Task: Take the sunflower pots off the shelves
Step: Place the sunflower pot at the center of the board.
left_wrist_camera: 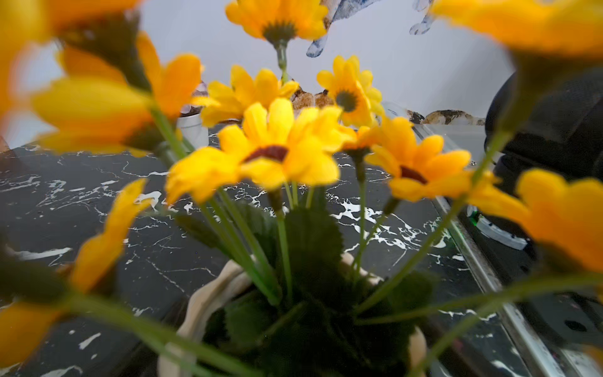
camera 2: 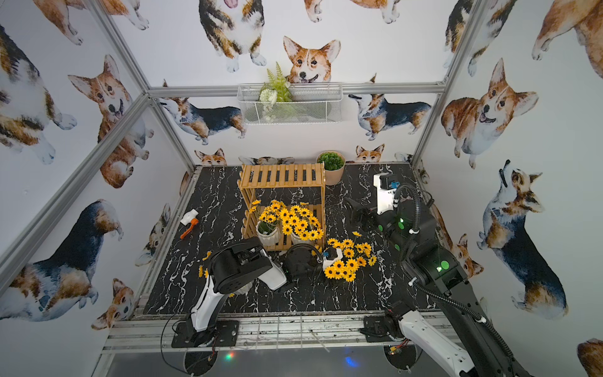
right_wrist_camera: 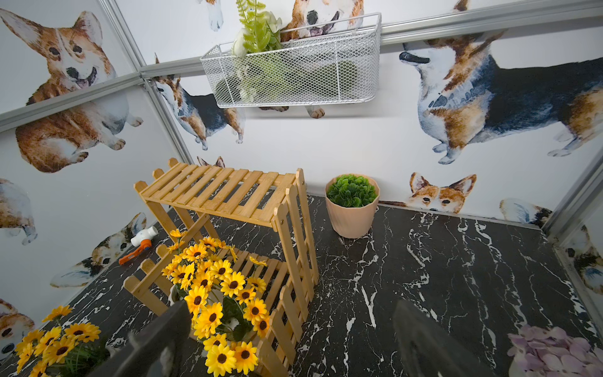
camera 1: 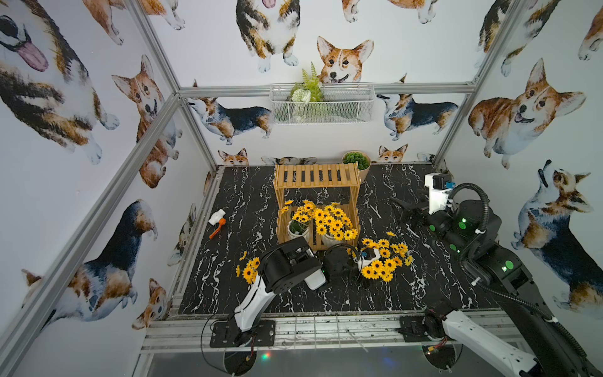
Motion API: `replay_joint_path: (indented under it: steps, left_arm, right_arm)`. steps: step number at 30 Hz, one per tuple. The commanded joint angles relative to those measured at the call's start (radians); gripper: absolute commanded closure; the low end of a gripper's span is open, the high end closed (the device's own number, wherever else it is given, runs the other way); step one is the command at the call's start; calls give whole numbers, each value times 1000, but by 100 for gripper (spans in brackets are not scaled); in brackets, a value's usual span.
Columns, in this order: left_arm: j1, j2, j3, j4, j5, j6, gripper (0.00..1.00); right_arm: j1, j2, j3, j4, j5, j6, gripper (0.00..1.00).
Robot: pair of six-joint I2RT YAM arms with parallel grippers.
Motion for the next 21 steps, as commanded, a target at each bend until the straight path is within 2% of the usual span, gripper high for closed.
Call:
replay_joint_path:
  steps: [1,21]
  left_arm:
    - [2,-14,-2,63,16,13,0]
    - [2,-120,-91,59,43,47,0]
  right_arm:
    - [2,-2,3,-8,4,-11,0]
    - [2,-7,8,-14,2,-15,0]
